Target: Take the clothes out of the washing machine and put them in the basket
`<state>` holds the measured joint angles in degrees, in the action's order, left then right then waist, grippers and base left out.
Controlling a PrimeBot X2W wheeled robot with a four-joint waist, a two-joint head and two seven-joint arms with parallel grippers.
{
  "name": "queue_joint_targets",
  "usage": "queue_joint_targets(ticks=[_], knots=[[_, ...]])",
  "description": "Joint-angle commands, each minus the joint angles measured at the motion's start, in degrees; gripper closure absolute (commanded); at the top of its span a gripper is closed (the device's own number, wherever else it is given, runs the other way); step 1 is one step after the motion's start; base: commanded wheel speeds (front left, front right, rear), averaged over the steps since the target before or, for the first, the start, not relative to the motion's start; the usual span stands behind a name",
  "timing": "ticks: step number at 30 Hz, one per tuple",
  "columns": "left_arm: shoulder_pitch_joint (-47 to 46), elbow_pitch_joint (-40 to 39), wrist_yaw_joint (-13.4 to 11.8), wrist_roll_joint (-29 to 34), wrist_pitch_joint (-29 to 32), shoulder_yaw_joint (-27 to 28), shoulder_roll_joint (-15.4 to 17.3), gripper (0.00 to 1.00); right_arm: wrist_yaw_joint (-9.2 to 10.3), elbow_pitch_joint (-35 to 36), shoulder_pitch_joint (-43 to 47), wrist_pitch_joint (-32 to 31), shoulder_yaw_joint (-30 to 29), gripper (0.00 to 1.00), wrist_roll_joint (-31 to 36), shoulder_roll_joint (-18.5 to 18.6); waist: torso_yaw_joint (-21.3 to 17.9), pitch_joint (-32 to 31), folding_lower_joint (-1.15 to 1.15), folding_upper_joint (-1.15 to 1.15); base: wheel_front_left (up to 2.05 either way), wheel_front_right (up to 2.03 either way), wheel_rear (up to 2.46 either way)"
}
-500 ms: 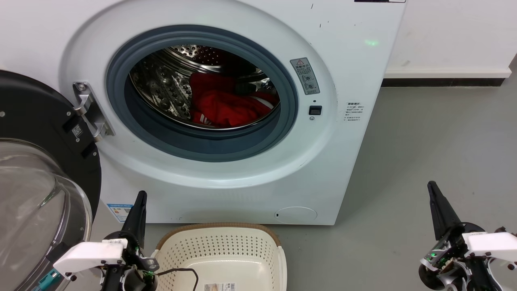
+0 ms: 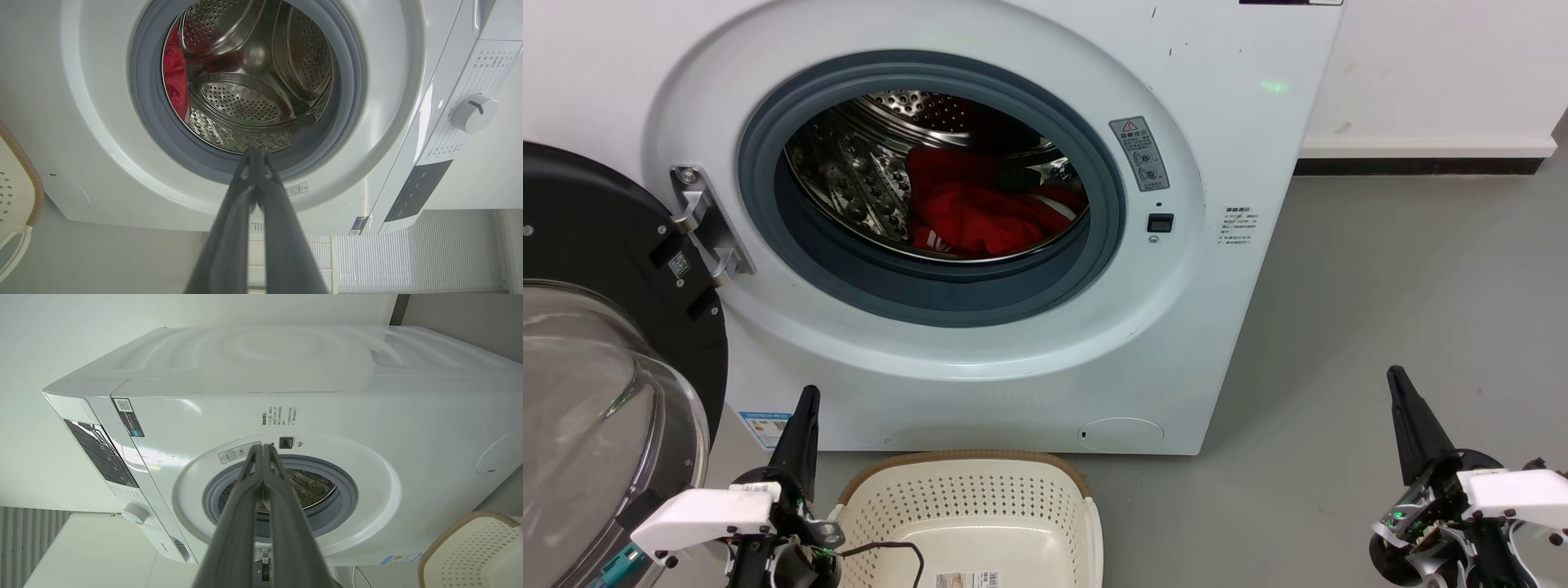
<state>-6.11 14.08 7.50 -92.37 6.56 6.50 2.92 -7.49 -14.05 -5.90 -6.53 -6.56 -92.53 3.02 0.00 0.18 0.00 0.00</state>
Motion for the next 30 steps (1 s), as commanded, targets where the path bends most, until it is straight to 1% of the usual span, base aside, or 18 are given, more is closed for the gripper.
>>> queue_joint_targets(ticks=[1,19,20,24,26,30], knots=[[-0.32,0.00,0.17,-0.11,0.12,0.12,-0.09,1.00,0.00,-0.09,-0.67,-0.20,-0.06,1.00,0.33,-0.19,0.00,0.00,0.00,0.00,0.00,0.00,0.00],[-0.32,0.00,0.17,-0.11,0.11,0.11,-0.09,1.00,0.00,-0.08,-0.67,-0.16,-0.06,1.00,0.34,-0.19,0.00,0.00,0.00,0.00,0.00,0.00,0.00],[0.00,-0.01,0.00,0.00,-0.02,0.00,0.00,0.00,0.00,0.00,0.00,-0.04,-0.01,0.00,0.01,0.00,0.00,0.00,0.00,0.00,0.00,0.00,0.00],[1.52,1.58,-0.02,0.07,-0.30,-0.31,-0.19,0.00,0.01,-1.57,1.51,0.13,0.14,0.00,0.08,-0.07,0.00,0.01,0.00,0.00,0.00,0.00,0.00],[1.63,1.05,-0.02,0.45,-0.92,-0.53,-0.18,0.00,0.01,-1.25,1.68,0.74,0.24,0.00,0.49,-0.07,0.01,0.02,0.00,0.00,0.00,0.00,0.00],[1.83,0.03,-0.20,3.34,-2.08,-0.36,-0.17,0.00,0.01,-0.62,1.99,1.92,0.12,0.00,2.80,-0.07,0.00,0.05,0.00,0.00,0.00,0.00,0.00]])
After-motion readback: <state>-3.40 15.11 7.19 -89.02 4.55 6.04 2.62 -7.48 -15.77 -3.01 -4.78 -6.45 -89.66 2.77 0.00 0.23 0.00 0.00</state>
